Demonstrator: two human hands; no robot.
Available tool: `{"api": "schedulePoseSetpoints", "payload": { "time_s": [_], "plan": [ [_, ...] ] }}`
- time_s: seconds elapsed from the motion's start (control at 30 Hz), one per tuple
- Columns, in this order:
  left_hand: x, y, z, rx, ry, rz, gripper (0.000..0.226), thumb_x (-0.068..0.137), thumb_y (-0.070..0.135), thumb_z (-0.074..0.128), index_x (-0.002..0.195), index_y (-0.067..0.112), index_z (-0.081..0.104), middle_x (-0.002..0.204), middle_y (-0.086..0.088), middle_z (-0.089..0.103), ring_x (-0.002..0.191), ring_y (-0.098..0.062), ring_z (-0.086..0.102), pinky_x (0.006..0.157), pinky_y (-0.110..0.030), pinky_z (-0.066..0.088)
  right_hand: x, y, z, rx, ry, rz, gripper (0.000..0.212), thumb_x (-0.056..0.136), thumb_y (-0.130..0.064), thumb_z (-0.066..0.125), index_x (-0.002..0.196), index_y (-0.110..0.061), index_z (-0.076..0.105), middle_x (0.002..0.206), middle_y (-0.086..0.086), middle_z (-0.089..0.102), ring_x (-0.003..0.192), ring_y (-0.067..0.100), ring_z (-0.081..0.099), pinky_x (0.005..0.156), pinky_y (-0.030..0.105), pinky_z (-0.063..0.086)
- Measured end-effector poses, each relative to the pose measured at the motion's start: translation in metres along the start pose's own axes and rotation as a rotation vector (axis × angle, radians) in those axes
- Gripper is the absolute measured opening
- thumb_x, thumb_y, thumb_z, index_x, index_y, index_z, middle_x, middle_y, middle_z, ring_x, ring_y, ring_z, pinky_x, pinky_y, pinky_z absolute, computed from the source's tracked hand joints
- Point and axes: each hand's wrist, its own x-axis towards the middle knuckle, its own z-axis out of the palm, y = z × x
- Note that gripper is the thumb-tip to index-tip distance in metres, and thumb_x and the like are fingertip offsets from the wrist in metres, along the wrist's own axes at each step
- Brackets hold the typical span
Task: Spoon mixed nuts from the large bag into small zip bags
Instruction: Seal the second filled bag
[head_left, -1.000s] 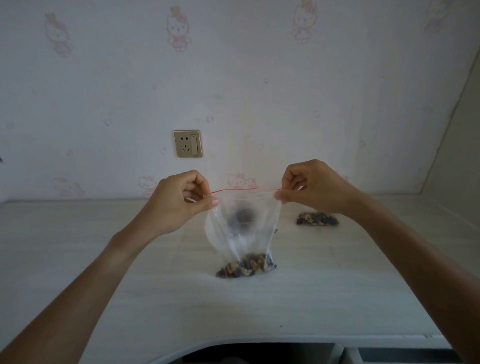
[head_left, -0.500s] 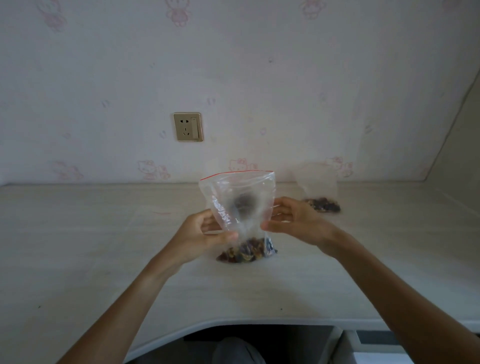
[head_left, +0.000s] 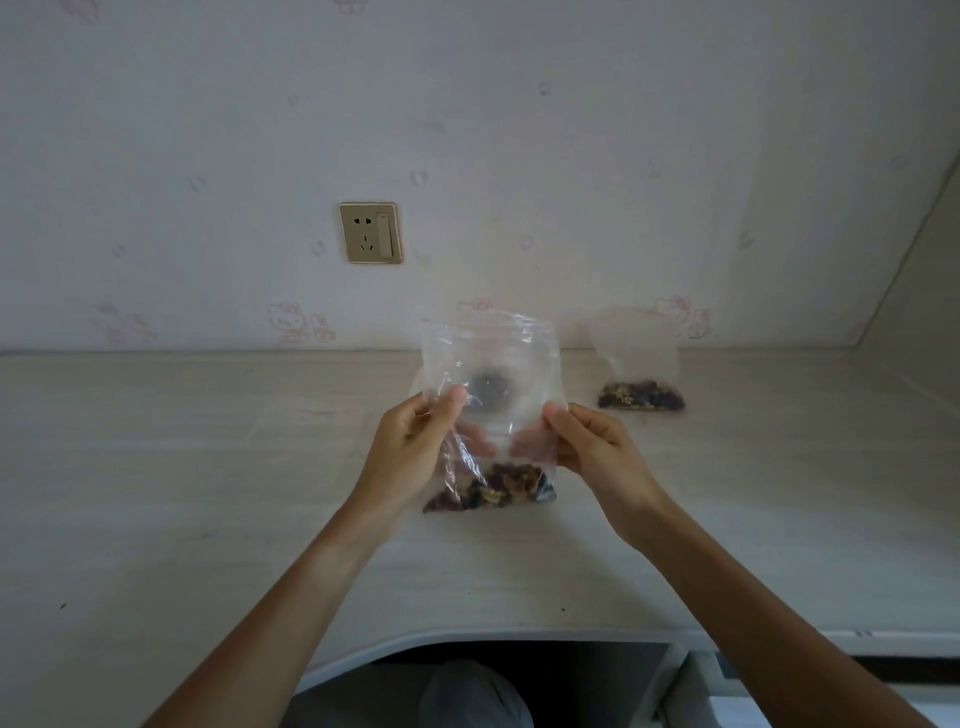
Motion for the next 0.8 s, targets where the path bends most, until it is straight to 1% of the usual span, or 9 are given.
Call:
{"api": "schedulePoseSetpoints", "payload": {
  "time_s": [0.1, 0.17, 0.23, 0.33, 0.4, 0.47, 0.6, 0.7, 0.8],
  "plan": [
    [0.001, 0.004, 0.019, -0.135, 0.009, -0.077, 0.037, 0.096, 0.058, 0.062, 0.095, 0.024, 0.077, 0.100, -0.014, 0.079, 0.095, -0.037, 0.077, 0.088, -0.055, 0.059, -0.013, 0.003, -0.003, 0.014, -0.063, 0.009, 0.037, 0.092, -0.037, 0.068, 0.112, -0.006, 0.074, 0.108, 0.014, 0.077, 0.102, 0.029, 0.074, 0.092, 0.036, 0.059],
    [0.002, 0.004, 0.033, -0.256, -0.016, -0.141, 0.038, 0.098, 0.055, 0.061, 0.097, 0.021, 0.077, 0.104, -0.018, 0.078, 0.097, -0.040, 0.076, 0.084, -0.056, 0.062, -0.022, 0.006, -0.007, 0.046, -0.062, 0.053, 0.034, 0.087, -0.032, 0.072, 0.111, -0.008, 0.076, 0.105, 0.011, 0.079, 0.091, 0.018, 0.076, 0.075, 0.024, 0.058],
    [0.004, 0.004, 0.045, -0.353, -0.052, -0.194, 0.043, 0.099, 0.053, 0.059, 0.088, 0.014, 0.073, 0.106, -0.021, 0.077, 0.097, -0.042, 0.076, 0.076, -0.052, 0.064, -0.028, 0.006, -0.014, 0.076, 0.007, 0.065, 0.030, 0.087, -0.031, 0.070, 0.104, -0.007, 0.077, 0.096, 0.011, 0.079, 0.079, 0.015, 0.075, 0.064, 0.018, 0.055],
    [0.010, -0.002, 0.064, -0.373, -0.088, -0.195, 0.046, 0.103, 0.049, 0.055, 0.095, 0.005, 0.065, 0.107, -0.020, 0.077, 0.096, -0.037, 0.077, 0.072, -0.045, 0.064, -0.031, 0.003, -0.034, 0.053, 0.131, 0.051, 0.025, 0.095, -0.029, 0.067, 0.099, -0.006, 0.077, 0.095, 0.018, 0.077, 0.083, 0.026, 0.074, 0.068, 0.028, 0.060],
    [0.015, -0.007, 0.072, -0.249, -0.072, -0.132, 0.037, 0.105, 0.045, 0.055, 0.098, 0.012, 0.071, 0.102, -0.010, 0.079, 0.094, -0.029, 0.078, 0.071, -0.038, 0.064, -0.029, 0.001, -0.051, 0.033, 0.222, 0.024, 0.024, 0.098, -0.028, 0.065, 0.092, -0.008, 0.078, 0.090, 0.016, 0.077, 0.081, 0.025, 0.074, 0.072, 0.032, 0.061],
    [0.019, -0.013, 0.078, -0.149, -0.093, -0.067, 0.027, 0.105, 0.036, 0.056, 0.099, 0.016, 0.073, 0.097, -0.003, 0.080, 0.089, -0.023, 0.079, 0.067, -0.029, 0.061, -0.023, -0.001, -0.073, 0.012, 0.328, 0.004, 0.023, 0.099, -0.026, 0.065, 0.084, -0.014, 0.077, 0.082, 0.008, 0.077, 0.076, 0.020, 0.073, 0.068, 0.031, 0.059],
    [0.021, -0.041, 0.083, 0.280, -0.203, 0.200, 0.011, 0.102, 0.021, 0.064, 0.103, 0.017, 0.073, 0.098, 0.010, 0.079, 0.095, -0.006, 0.075, 0.086, -0.025, 0.058, -0.004, 0.002, -0.120, -0.101, 0.480, -0.035, 0.034, 0.101, -0.024, 0.063, 0.068, -0.019, 0.073, 0.074, 0.003, 0.076, 0.066, 0.012, 0.070, 0.060, 0.024, 0.055],
    [0.013, -0.063, 0.079, 0.657, -0.351, 0.351, 0.018, 0.100, 0.030, 0.067, 0.116, 0.027, 0.074, 0.119, 0.019, 0.071, 0.113, 0.006, 0.063, 0.101, -0.022, 0.051, 0.011, 0.020, -0.144, -0.161, 0.510, -0.039, 0.033, 0.100, -0.017, 0.061, 0.069, -0.013, 0.071, 0.070, 0.005, 0.073, 0.061, 0.013, 0.064, 0.062, 0.030, 0.052],
    [0.010, -0.071, 0.078, 0.797, -0.391, 0.471, 0.026, 0.099, 0.040, 0.062, 0.122, 0.033, 0.072, 0.131, 0.022, 0.064, 0.128, 0.011, 0.049, 0.109, -0.018, 0.041, 0.026, 0.040, -0.152, -0.135, 0.482, -0.060, 0.024, 0.101, -0.008, 0.059, 0.081, -0.003, 0.071, 0.072, 0.009, 0.072, 0.061, 0.018, 0.061, 0.062, 0.028, 0.050]
  ]
}}
